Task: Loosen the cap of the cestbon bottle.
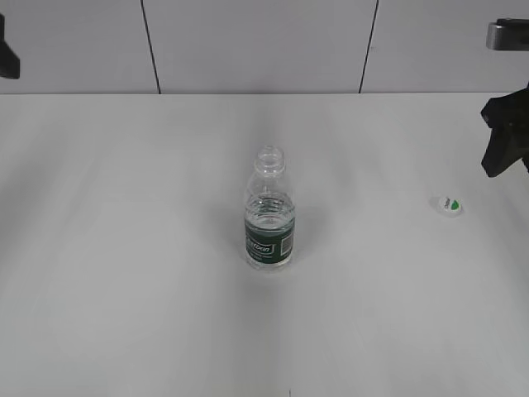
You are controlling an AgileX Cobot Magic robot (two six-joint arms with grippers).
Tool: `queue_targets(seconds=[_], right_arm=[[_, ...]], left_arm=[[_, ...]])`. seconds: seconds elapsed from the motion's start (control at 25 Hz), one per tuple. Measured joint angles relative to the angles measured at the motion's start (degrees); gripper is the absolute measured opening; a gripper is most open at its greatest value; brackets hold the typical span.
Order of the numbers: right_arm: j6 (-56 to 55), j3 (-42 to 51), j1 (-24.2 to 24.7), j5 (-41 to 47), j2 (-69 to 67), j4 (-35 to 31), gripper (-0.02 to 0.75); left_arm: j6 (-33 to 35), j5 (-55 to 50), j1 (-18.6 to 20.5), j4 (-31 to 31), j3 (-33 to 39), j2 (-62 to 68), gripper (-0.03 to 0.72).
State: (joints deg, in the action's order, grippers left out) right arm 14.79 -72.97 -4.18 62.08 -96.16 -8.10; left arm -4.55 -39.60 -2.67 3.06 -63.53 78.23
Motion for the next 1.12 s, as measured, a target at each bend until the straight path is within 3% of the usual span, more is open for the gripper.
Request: queue_targets(seconds=[0.16,0.48,0.72,1.12], right_arm=[[-0.1,0.0,0.0,-0.3,0.0,0.0,0.426],[-0.1,0.0,0.0,-0.7,0.0,-0.1,0.426],[-0.1,0.0,0.0,-0.8,0.0,-0.1,0.426],[-0.2,0.0,0.0,-0.8,0.0,-0.1,0.426]], left_arm=[[1.3,-2.9,2.8,-0.5,0.0,0.0,0.533],[2.8,-6.8,3.0,-7.2,0.0,-2.4,0.53],[3.0,-8.7,3.0,-7.9,-0.1,-7.4,0.53],[3.5,-12.1,3.0,-7.9,0.0,-25.6,0.53]])
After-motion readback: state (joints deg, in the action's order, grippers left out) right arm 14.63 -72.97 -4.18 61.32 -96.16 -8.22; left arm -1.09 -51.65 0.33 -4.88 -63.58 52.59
